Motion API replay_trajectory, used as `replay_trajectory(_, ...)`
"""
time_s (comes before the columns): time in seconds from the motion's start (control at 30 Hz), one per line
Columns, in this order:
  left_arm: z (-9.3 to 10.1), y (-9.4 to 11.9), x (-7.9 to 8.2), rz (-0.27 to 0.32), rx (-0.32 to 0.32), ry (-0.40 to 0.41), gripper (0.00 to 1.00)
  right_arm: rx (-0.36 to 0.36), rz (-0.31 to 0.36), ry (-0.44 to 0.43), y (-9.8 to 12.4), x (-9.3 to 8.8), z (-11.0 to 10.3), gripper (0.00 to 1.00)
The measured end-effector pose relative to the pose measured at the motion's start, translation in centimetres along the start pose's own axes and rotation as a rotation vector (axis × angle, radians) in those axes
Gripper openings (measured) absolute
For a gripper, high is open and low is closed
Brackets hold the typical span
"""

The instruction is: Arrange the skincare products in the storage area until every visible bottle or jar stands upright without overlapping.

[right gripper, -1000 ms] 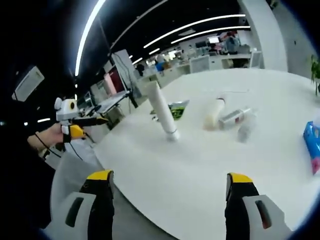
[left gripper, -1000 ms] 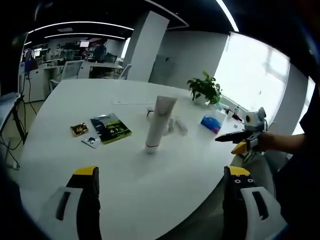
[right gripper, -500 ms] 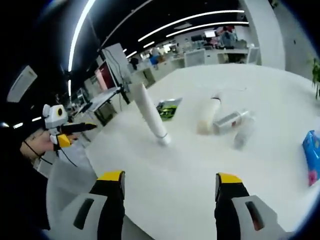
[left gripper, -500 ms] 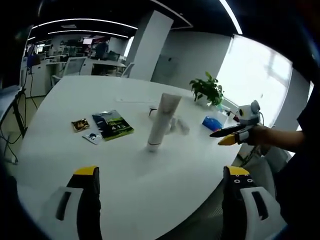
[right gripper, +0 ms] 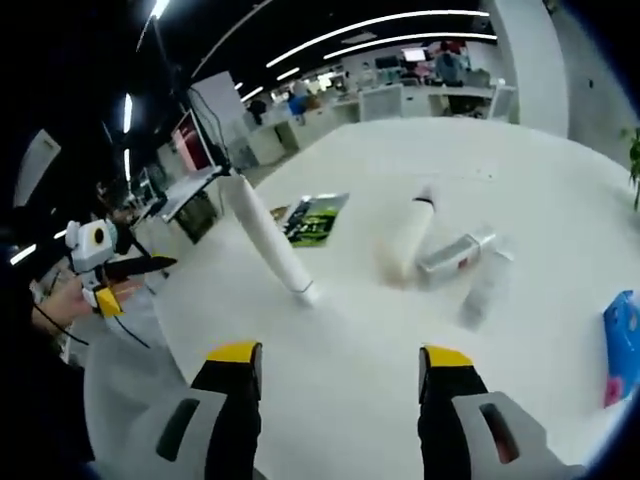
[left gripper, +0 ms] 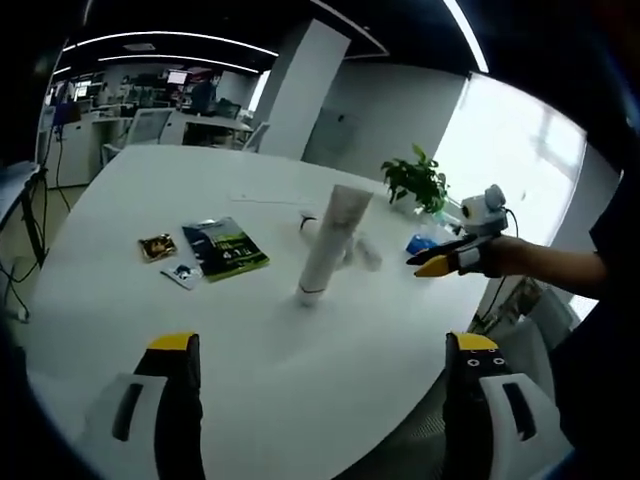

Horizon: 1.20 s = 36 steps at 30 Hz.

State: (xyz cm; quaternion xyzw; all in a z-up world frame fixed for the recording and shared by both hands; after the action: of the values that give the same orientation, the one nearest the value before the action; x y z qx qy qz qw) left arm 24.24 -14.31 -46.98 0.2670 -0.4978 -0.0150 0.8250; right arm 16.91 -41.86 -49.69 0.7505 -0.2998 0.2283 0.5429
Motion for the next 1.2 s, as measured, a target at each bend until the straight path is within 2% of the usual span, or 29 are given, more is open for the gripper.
replay_trajectory(0.17,-0.5,-0.3,-0.5,-0.011,-0.002,0.012,0.94,-0.005,-0.031,0.0,-1.3,0.9,0.6,0.62)
replay_trajectory(0.37,-1.2,-0.4,-0.5,-0.014,0.004,0.027,0.94,-0.021,-0.057,-0.014,-2.8,2.5,1.6,0.62)
replay_trajectory(0.63,-1.3,-0.8,-0.5,-0.022,-0.003,0.032,0.93,-0.038,-0.105,-0.009,-4.2,3.4,1.6,0.62)
replay_trajectory(0.87,-1.7,-1.0,-0.9,-0.041,-0.009,0.042,0.91,-0.049,-0.13,0.005,-5.4,4.9,2.5,0.62)
replay_trajectory(1.0,-1.6,-1.0,-1.0,-0.055,-0.016,0.025,0.91,-0.063,-0.117,0.004,-6.0,6.2,3.1,0.59)
replay_trajectory(1.03,-1.6,-1.0,-1.1,-0.057,-0.017,0.024,0.91,-0.062,-0.115,0.0,-5.9,6.1,2.7,0.59)
replay_trajectory(1.2,-1.7,-1.3,-1.4,-0.067,-0.024,0.031,0.91,-0.083,-0.153,-0.004,-6.9,7.0,3.6,0.59)
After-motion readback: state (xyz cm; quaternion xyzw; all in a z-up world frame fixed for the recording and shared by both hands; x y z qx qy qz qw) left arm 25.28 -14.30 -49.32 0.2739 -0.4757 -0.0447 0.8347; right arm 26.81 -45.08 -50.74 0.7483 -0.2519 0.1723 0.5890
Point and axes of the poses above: the point that each gripper's makers call its tool centre point, and the gripper's own axes: y roughly backward along the fingers, z roughly to its right, x roughly out of its top, the point moved 4 cm from there along y, roughly backward along the fingers, and after that the axes turned 1 degree about -y, right-handed, at the moved point
